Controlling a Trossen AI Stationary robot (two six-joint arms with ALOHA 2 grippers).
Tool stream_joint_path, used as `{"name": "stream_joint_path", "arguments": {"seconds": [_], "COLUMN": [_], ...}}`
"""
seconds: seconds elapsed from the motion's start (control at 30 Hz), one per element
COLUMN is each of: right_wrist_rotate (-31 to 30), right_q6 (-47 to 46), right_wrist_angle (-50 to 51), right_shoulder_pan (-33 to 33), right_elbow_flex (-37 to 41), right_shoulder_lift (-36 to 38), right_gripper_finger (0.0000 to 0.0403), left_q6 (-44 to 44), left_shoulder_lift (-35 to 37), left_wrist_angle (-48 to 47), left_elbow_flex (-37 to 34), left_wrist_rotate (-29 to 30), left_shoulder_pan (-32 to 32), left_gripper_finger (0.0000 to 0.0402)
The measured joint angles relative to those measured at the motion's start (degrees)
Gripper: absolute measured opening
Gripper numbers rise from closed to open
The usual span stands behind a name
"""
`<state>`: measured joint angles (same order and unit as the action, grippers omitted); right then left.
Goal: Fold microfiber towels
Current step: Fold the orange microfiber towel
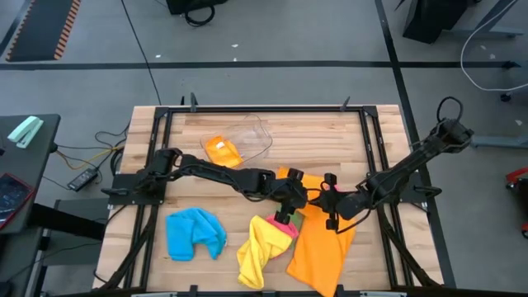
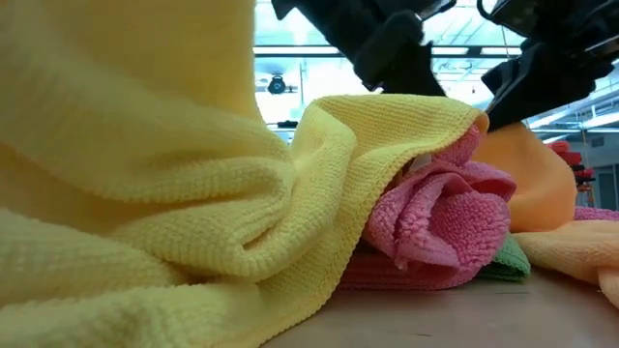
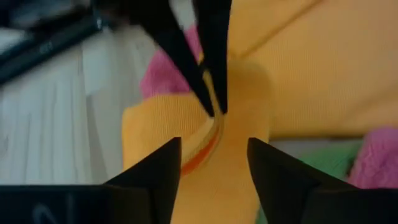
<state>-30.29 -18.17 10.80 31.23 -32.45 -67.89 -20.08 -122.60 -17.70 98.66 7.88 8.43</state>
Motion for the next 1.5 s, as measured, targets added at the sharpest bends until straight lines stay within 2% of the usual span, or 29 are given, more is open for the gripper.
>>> {"name": "stream_joint_path", "arguments": {"seconds": [0.17, 0.37, 0.43, 0.73, 0.93, 1.3, 1.4, 1.5], "right_wrist_rotate": [-0.30, -0.12, -0.10, 1.29, 1.67, 0.75, 0.12, -0.11], "right_q6": [0.85, 0.88, 0.98, 1.33, 1.59, 1.51, 1.68, 1.70], "right_wrist_angle": [0.01, 0.38, 0.35, 0.92, 1.58, 1.51, 1.49, 1.51], "right_shoulder_pan": [0.34, 0.43, 0.47, 0.47, 1.32, 2.07, 2.07, 2.07], "right_elbow_flex": [-0.11, -0.11, -0.11, -0.13, -0.15, -0.15, -0.15, -0.15], "right_shoulder_lift": [0.03, 0.03, 0.03, 0.03, 0.03, 0.01, 0.01, -0.01], "right_gripper_finger": [0.0008, 0.0007, 0.0007, 0.0010, 0.0011, 0.0012, 0.0012, 0.0012], "left_q6": [-3.83, -8.08, -8.16, -6.70, -10.39, -11.28, -13.27, -15.37], "left_shoulder_lift": [-1.62, -3.35, -4.21, -4.18, -4.18, -4.18, -4.18, -4.17], "left_wrist_angle": [3.36, 2.40, 1.98, -3.46, -7.12, -7.87, -8.77, -9.49], "left_elbow_flex": [0.00, -0.10, -0.04, -0.05, -0.05, -0.05, -0.05, -0.05], "left_wrist_rotate": [0.04, -3.37, -4.85, -4.76, -4.64, -3.64, -2.23, 1.82], "left_shoulder_pan": [-0.28, -1.31, -2.15, -6.04, -6.22, -7.41, -7.26, -6.48], "left_gripper_finger": [0.0226, 0.0218, 0.0208, 0.0148, 0.0108, 0.0063, 0.0034, 0.0011]}}
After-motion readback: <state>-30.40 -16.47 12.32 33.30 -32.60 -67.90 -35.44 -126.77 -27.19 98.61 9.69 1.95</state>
